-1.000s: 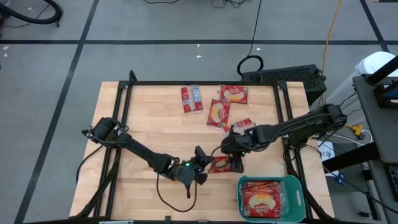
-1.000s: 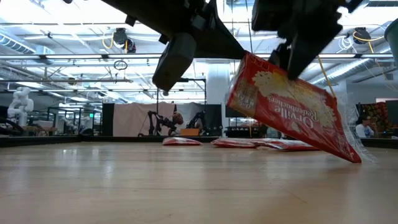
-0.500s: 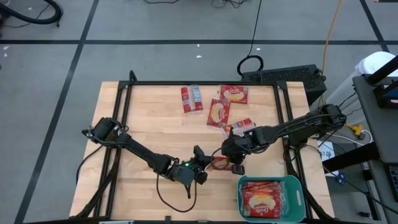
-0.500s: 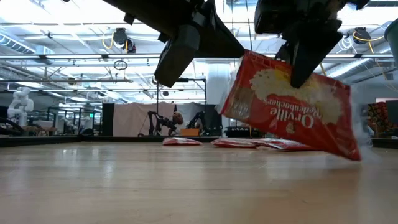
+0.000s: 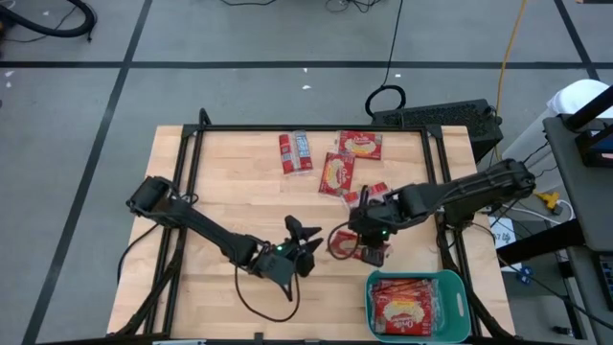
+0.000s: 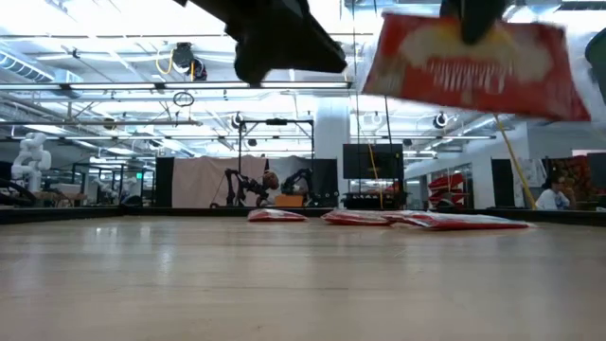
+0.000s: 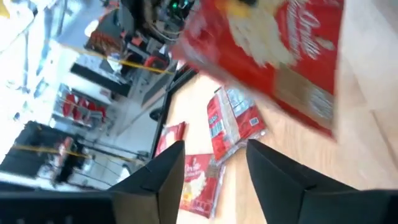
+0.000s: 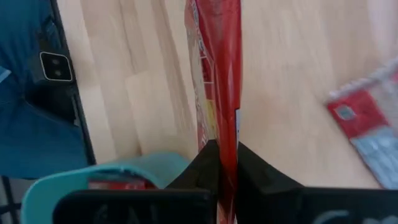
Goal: Sort popcorn bags into baskets
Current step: Put the popcorn bag into the green bin
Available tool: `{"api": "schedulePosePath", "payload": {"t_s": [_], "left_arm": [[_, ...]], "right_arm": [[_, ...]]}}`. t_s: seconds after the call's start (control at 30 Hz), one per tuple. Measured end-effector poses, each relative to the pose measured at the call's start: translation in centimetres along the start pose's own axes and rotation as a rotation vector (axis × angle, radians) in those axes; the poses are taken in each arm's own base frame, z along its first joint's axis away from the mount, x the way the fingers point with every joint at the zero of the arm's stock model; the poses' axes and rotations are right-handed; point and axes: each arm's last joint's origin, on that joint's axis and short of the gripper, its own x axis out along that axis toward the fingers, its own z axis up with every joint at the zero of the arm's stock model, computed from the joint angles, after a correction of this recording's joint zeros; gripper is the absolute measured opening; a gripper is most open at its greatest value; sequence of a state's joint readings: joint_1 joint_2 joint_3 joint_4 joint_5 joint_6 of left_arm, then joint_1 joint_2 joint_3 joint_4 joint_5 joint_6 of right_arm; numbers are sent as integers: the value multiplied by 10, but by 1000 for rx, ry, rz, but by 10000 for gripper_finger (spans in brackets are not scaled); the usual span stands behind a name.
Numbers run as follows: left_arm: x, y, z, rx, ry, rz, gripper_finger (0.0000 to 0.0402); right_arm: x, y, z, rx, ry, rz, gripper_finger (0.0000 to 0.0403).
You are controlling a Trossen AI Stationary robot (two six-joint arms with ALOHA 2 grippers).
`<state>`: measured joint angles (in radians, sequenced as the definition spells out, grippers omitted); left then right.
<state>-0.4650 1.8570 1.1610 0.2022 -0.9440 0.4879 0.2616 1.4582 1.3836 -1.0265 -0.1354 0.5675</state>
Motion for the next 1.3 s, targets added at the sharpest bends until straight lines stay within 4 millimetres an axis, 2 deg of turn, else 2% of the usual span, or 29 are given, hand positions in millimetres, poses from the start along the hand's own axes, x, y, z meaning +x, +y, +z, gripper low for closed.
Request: {"api": "schedulePosePath", "payload": {"t_s": [0.23, 0.43, 0.67, 0.9, 1.07, 1.3], "left_arm": [[-3, 12, -14, -87, 99, -112, 159], [5, 15, -30, -98, 202, -199, 131], [12, 18, -37, -155, 235, -285, 111], [13, 18, -37, -168, 233, -318, 111], [13, 18, -37, -169, 233, -318, 111], [13, 17, -37, -174, 230, -335, 111]], "right_arm": [[-48, 20, -6, 105, 27, -27, 10], [-65, 39, -20, 172, 104, 38, 10], [-64, 62, -49, 196, 229, 43, 10], [-60, 87, -78, 191, 224, 15, 10], [-39, 99, -93, 126, 246, 4, 10], [-5, 98, -102, 85, 282, 27, 10]]}}
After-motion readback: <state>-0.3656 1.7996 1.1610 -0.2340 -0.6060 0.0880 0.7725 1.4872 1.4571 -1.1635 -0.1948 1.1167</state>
